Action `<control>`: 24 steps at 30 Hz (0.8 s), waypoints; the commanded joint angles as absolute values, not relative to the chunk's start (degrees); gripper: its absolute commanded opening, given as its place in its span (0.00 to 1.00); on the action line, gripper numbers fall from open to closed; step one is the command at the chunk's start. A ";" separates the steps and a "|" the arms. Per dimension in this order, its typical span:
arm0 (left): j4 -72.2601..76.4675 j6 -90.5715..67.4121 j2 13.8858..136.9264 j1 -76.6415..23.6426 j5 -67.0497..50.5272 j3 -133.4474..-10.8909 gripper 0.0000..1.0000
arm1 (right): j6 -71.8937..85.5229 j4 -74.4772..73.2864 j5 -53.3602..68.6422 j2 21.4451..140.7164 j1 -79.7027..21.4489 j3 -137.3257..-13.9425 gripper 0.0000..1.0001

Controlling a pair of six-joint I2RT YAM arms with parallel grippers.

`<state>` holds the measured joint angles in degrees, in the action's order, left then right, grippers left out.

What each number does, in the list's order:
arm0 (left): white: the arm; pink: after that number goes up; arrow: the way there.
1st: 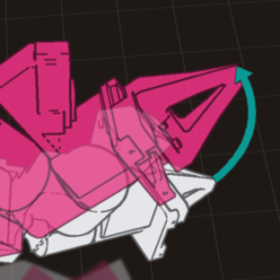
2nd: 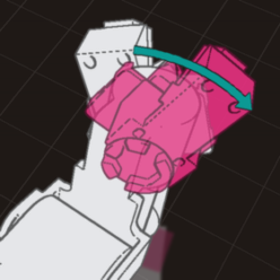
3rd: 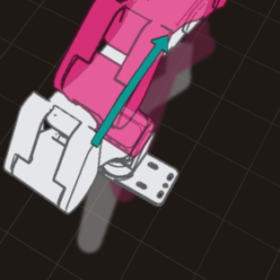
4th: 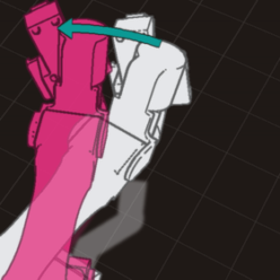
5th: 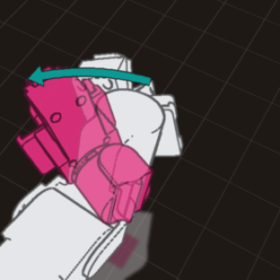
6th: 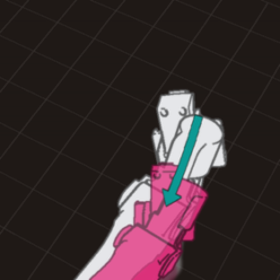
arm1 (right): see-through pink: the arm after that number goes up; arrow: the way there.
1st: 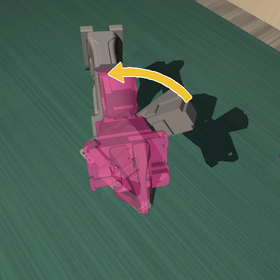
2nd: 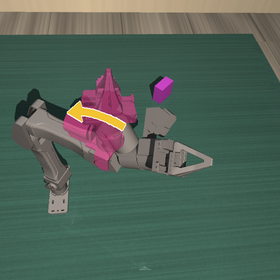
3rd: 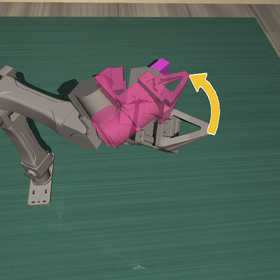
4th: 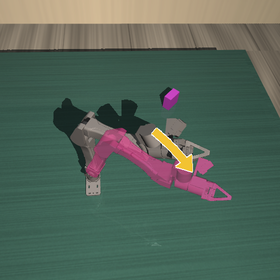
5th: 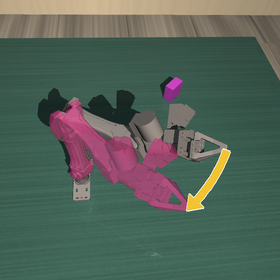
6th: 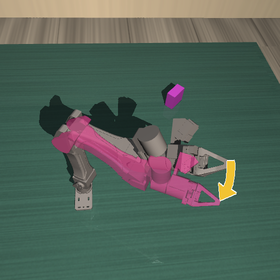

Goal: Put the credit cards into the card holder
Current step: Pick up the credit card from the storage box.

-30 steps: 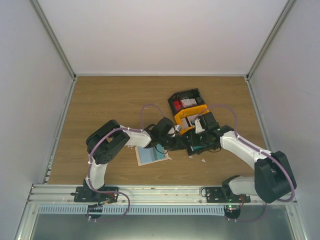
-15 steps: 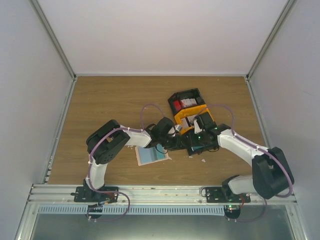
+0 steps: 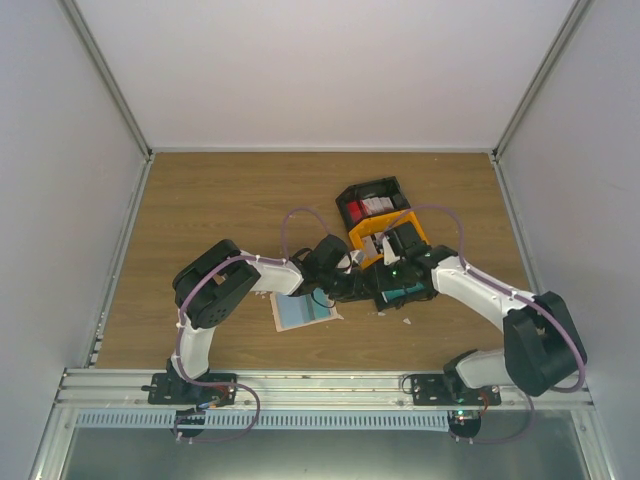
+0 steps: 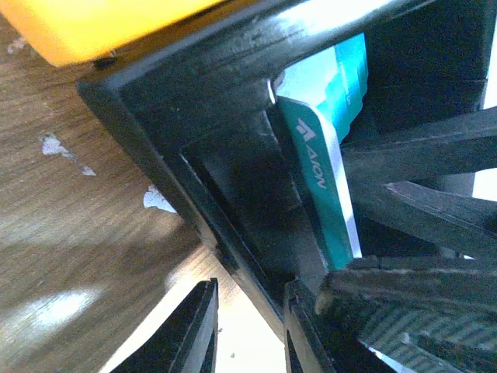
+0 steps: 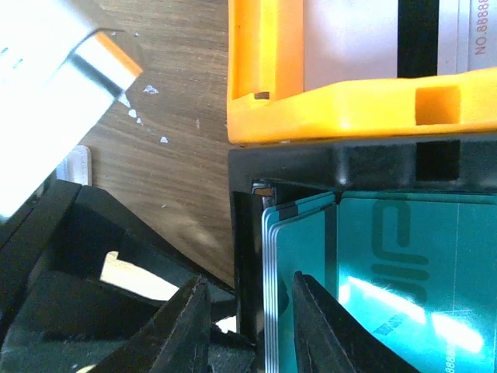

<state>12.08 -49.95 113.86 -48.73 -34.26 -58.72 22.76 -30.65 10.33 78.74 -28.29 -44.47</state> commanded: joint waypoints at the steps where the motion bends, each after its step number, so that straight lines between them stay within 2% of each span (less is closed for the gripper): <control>1: 12.37 -49.31 115.40 -49.04 -32.45 -59.40 0.26 | 22.85 -32.37 12.46 77.24 -29.21 -45.20 0.31; 5: 12.24 -49.42 115.40 -49.04 -32.43 -59.25 0.26 | 22.85 -31.85 12.26 77.80 -29.26 -45.00 0.28; 11: 12.39 -49.43 115.38 -49.04 -32.19 -58.97 0.24 | 22.80 -32.96 3.83 80.47 -29.31 -45.77 0.30; 17: 12.39 -49.40 115.69 -49.04 -32.30 -59.36 0.18 | 19.90 -32.14 8.86 83.69 -31.56 -45.90 0.30; 24: 12.29 -49.32 115.76 -49.06 -32.31 -59.32 0.17 | 20.66 -32.21 12.94 80.45 -31.82 -46.13 0.28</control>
